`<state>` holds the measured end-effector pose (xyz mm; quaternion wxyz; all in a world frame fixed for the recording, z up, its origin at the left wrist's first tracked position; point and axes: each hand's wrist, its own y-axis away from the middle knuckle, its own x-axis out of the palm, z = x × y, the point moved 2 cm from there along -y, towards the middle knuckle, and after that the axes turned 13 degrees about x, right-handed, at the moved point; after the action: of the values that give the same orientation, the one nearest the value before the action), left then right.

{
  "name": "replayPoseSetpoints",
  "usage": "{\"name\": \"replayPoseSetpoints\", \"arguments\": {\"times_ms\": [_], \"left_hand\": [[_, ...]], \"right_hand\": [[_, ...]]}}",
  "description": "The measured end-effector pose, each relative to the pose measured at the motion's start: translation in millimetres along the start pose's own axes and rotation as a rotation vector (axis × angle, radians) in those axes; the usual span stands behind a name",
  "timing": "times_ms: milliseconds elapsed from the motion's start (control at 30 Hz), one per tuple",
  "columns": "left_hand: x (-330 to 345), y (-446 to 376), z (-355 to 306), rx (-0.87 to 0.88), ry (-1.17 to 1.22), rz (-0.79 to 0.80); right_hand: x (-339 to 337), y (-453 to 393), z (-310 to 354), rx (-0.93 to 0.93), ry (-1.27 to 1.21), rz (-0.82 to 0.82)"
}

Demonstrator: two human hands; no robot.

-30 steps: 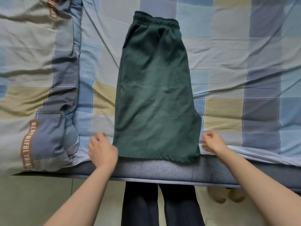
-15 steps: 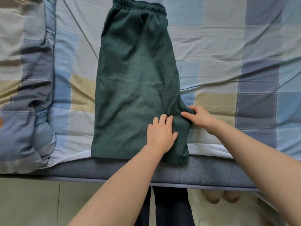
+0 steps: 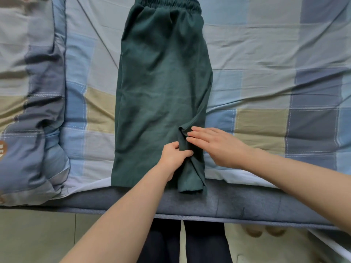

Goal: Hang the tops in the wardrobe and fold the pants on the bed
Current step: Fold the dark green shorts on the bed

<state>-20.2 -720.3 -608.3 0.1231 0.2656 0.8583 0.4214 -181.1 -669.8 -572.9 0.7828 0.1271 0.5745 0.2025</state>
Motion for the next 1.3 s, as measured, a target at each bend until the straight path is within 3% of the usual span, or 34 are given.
{"name": "replayPoseSetpoints", "arguments": {"times_ms": [100, 200, 267, 367, 400, 500, 600, 700, 767, 833, 900, 967, 1100, 1300], "left_hand": [[-11, 2, 3, -0.037, -0.049, 0.074], [-39, 1, -1, 0.086, -0.613, 0.302], [-70, 4, -15, 0.358, -1.007, 0.41], [-131, 6, -37, 1.046, -1.543, 0.307], [-150, 6, -42, 1.186, -1.706, 0.315], [-196, -9, -46, 1.279, -2.012, 0.477], [-200, -25, -52, 1.221, -2.096, 0.605], [-188, -30, -60, 1.149, -2.029, 0.58], [-187, -34, -61, 1.115, -1.767, 0.544], [-189, -41, -71, 0.78, -1.23, 0.463], [-194, -51, -85, 0.427, -0.582, 0.215], [-200, -63, -94, 0.257, -0.233, -0.021], [-201, -75, -93, 0.168, -0.253, -0.123], [-196, -52, -81, 0.307, -0.326, -0.143]], "right_hand": [[11, -9, -7, -0.146, 0.309, 0.003], [25, -22, -13, -0.205, 0.39, -0.042], [28, -25, -15, -0.221, 0.371, -0.065], [29, -29, -17, -0.225, 0.32, -0.089], [30, -29, -17, -0.219, 0.301, -0.095], [32, -28, -16, -0.21, 0.281, -0.126], [30, -33, -14, -0.175, 0.172, -0.084], [26, -38, -15, -0.059, -0.087, 0.108], [18, -42, -15, 0.055, -0.363, 0.196], [5, -50, -18, 0.319, -0.852, 0.212], [-8, -61, -29, 0.666, -1.483, 0.145], [-11, -71, -41, 0.96, -1.799, 0.136], [-9, -79, -44, 1.175, -1.771, 0.246], [-3, -60, -34, 1.116, -1.844, 0.165]]}}
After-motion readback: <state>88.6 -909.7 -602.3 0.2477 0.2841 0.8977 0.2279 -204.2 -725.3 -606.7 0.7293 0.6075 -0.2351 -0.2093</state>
